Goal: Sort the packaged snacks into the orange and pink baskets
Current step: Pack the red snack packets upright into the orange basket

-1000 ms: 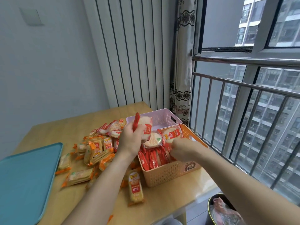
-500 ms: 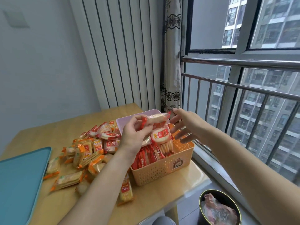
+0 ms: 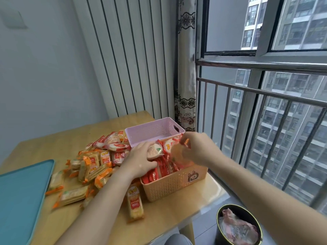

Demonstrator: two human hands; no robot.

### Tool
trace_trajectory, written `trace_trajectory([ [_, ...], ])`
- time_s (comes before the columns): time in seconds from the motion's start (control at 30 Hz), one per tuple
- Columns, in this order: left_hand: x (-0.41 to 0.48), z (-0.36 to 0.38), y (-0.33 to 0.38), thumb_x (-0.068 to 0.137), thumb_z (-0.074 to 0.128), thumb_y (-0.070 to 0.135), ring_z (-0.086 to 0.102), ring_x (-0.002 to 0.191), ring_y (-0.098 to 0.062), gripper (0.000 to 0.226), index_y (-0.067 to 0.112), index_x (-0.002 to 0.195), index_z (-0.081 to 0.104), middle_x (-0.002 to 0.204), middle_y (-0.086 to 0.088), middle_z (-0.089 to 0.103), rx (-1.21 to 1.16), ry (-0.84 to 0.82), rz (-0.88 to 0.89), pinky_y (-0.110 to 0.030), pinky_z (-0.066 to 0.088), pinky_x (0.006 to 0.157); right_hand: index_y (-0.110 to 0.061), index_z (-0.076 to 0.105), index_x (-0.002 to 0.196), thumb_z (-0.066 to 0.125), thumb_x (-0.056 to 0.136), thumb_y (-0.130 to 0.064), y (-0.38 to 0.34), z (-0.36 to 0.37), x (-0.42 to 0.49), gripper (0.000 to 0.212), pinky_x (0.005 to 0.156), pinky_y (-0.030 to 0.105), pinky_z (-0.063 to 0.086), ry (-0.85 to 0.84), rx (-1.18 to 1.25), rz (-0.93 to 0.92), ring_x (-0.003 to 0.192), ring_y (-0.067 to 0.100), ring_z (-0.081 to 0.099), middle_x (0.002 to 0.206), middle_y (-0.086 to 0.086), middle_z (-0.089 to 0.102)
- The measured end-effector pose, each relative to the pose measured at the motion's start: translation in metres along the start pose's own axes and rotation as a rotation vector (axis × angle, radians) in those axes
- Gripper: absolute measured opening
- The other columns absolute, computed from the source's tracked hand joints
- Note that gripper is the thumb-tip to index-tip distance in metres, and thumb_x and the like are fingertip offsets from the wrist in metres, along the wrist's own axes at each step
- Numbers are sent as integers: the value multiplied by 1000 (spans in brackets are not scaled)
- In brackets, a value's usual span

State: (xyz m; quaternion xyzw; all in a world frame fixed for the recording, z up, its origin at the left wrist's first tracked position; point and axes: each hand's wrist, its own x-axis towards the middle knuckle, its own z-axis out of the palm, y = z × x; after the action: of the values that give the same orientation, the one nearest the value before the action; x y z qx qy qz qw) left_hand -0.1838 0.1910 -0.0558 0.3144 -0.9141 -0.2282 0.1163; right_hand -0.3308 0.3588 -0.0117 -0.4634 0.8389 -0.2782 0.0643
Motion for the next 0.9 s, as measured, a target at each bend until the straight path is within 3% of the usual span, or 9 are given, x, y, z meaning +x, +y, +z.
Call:
trace_trajectory([
  [0.1,3,2,-5,82,73,34,44,133,-22,65,37,141,47,143,7,51,12,75,3,-46,47,103,-32,62,92,50,86,-50,1,20,5,23,82,59,58,36,-121,-1,68,19,68,72,-8,65],
  [0.3,5,-6,-4,80,77,40,60,105,-18,45,33,119,56,118,7,60,-171,174,-26,-36,55,79,-17,61,92,59,98,-32,-2,41,15,16,64,41,61,78,-391,-75,69,23,66,75,-1,59],
  [0.4,2,-10,-1,80,82,33,60,105,-17,48,28,119,54,118,6,59,-406,234,-30,-29,52,72,-15,63,94,57,99,-21,-3,58,11,10,81,39,60,-97,-439,-61,71,20,66,74,-3,57],
  [0.47,0,-11,-1,79,84,29,59,109,-16,51,27,120,52,119,6,57,-481,253,-7,-29,53,78,-20,65,101,49,101,-28,-1,54,14,18,84,40,60,-158,-377,-35,74,18,67,79,-3,63],
  [0.53,-2,-12,-2,78,85,26,56,113,-13,55,28,121,51,121,7,56,-489,265,49,-25,51,83,-19,61,89,41,102,-34,-2,41,16,29,74,39,60,-205,-334,28,72,18,66,81,-1,65],
  [0.63,-7,-9,6,74,86,22,53,116,-6,62,29,123,49,124,8,54,-494,268,154,-11,46,84,-14,62,76,37,97,-36,-3,17,20,39,73,48,62,-4,-184,42,69,26,69,74,3,68],
  [0.7,-9,-4,17,71,86,28,53,117,-3,65,31,124,48,125,10,54,-503,262,217,-12,48,89,-8,69,88,40,101,-39,-9,-3,21,45,70,49,64,36,140,85,71,29,74,81,9,74],
  [0.77,-11,1,30,70,86,37,52,117,0,68,33,126,47,127,10,52,-499,248,266,-16,48,94,-7,70,99,47,101,-50,-15,-17,21,49,71,45,65,-92,508,198,73,28,76,90,11,77],
  [0.9,-14,8,52,75,88,36,51,120,2,71,34,132,46,130,13,51,-471,185,349,-12,48,94,-11,70,103,68,95,-31,-14,-30,21,22,64,36,65,-179,478,194,76,22,76,95,10,75],
])
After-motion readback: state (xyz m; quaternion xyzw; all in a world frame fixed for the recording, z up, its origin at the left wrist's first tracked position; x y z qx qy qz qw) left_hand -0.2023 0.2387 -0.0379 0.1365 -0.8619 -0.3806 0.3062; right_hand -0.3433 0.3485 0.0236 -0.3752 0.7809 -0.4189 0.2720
